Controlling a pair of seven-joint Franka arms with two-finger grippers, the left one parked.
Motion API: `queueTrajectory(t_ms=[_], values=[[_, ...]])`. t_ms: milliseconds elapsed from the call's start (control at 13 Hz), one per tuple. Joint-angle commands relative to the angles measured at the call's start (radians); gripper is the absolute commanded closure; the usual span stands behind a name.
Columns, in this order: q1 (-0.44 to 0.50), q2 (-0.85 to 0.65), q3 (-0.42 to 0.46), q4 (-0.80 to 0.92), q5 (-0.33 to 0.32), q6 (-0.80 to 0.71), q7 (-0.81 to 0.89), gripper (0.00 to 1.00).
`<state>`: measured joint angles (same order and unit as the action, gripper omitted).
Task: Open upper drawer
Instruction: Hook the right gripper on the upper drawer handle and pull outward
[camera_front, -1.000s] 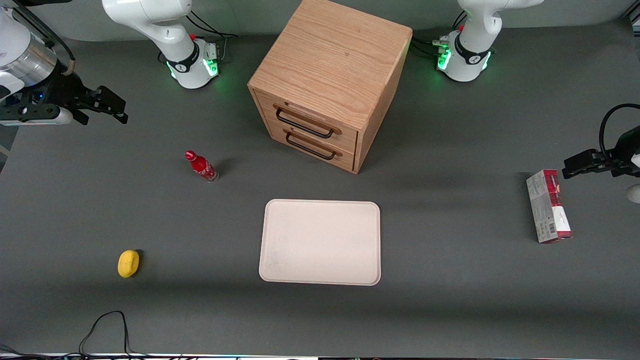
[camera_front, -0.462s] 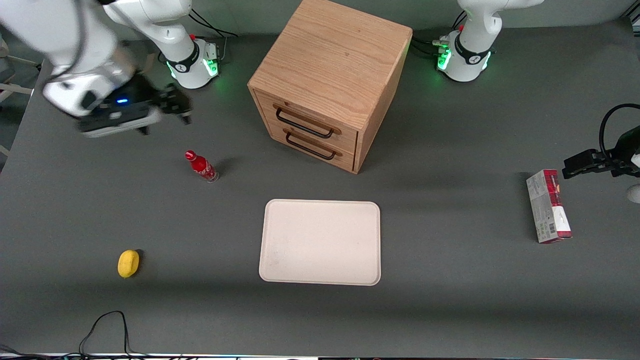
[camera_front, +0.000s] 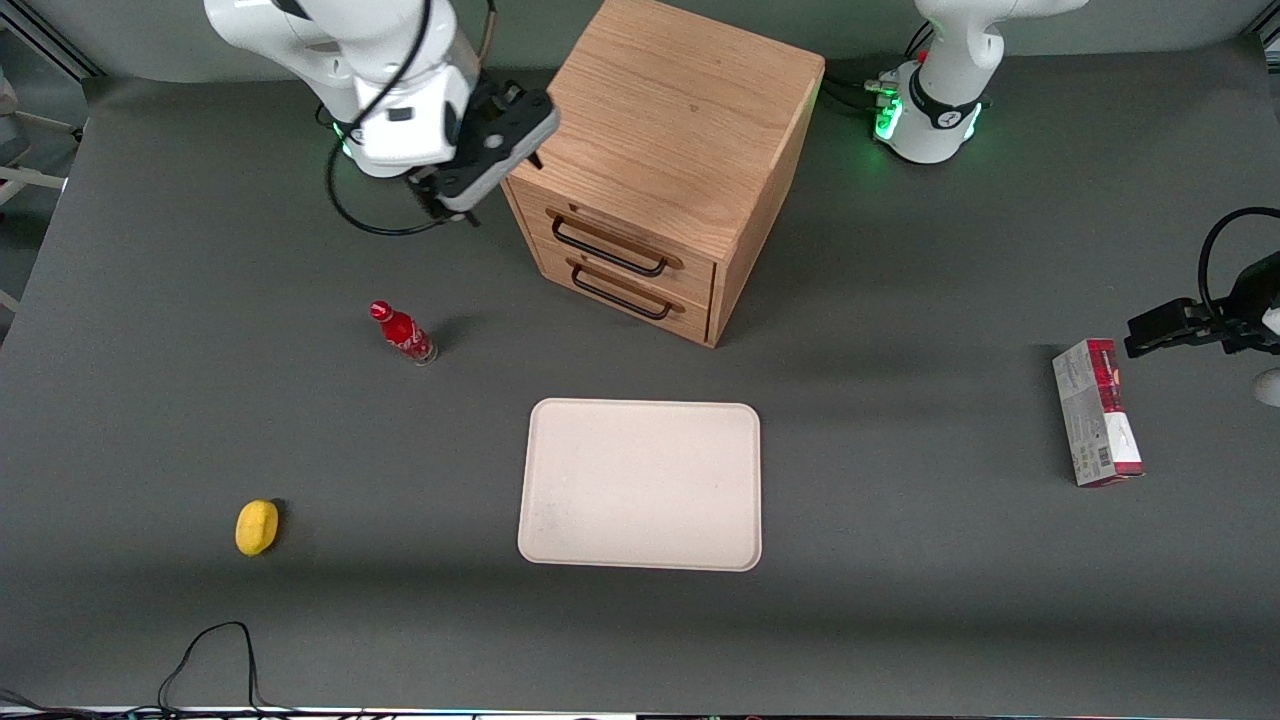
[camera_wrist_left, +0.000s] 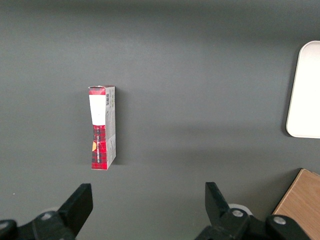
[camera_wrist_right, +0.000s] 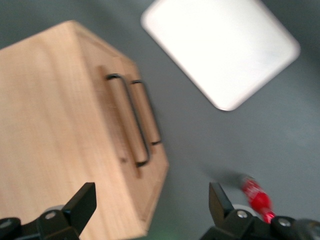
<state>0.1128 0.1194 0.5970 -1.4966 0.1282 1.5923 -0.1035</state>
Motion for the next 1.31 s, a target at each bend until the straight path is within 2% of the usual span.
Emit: queueTrajectory(t_ms=[0,154,385,538,1231], values=[[-0.012,0.124,0.004,0.082,0.164,-0.031,-0.128,0.0],[-0.012,0.17,0.004,0.055,0.176,-0.032,-0.252,0.0],[-0.009,0.268,0.006,0.036,0.159,-0.017,-0.297,0.0],[-0.001,0.301,0.012,0.012,0.073,0.018,-0.308,0.0],[0.025,0.361,0.017,-0.089,-0.014,0.181,-0.308,0.0]])
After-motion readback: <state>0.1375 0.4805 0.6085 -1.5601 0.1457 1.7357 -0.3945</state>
